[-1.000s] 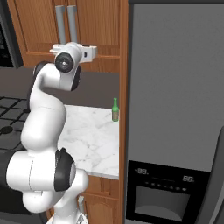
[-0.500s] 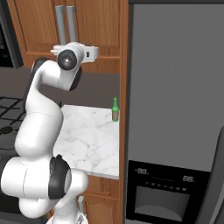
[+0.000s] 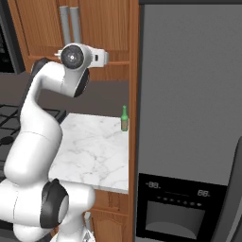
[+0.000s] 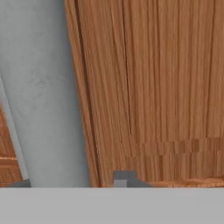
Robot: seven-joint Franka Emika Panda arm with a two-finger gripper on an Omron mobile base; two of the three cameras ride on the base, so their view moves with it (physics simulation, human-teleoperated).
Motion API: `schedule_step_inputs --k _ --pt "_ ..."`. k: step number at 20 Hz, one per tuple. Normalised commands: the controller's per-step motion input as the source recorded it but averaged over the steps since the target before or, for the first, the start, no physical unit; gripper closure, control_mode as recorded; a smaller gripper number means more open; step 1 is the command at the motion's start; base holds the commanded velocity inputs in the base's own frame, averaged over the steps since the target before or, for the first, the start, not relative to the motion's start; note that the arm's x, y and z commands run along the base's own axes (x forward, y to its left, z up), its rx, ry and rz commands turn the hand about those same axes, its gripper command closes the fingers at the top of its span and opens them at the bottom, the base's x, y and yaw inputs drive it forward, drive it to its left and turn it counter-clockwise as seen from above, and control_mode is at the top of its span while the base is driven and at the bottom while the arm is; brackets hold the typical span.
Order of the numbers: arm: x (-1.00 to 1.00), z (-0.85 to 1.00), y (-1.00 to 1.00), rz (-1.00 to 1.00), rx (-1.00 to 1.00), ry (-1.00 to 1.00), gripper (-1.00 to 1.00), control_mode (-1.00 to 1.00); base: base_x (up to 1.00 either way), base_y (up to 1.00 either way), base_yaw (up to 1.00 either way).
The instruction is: Pick the bar soap and sponge from the cabinet and place them on the counter.
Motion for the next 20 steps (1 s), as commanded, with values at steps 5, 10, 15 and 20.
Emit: schedule_step_inputs --k 5,10,15,20 --pt "-0.39 0.00 -0.46 0.00 0.00 0.07 1.00 -1.00 0.00 0.00 0.00" --pt "-0.36 0.00 -0.53 0.01 0.00 0.01 1.00 -1.00 0.00 0.00 0.00" --pt "-0.20 0.00 -0.31 0.07 0.02 0.00 1.00 -1.00 0.00 0.00 0.00" --pt "-0.18 0.00 -0.23 0.08 0.01 0.00 1.00 -1.00 0.00 0.00 0.00"
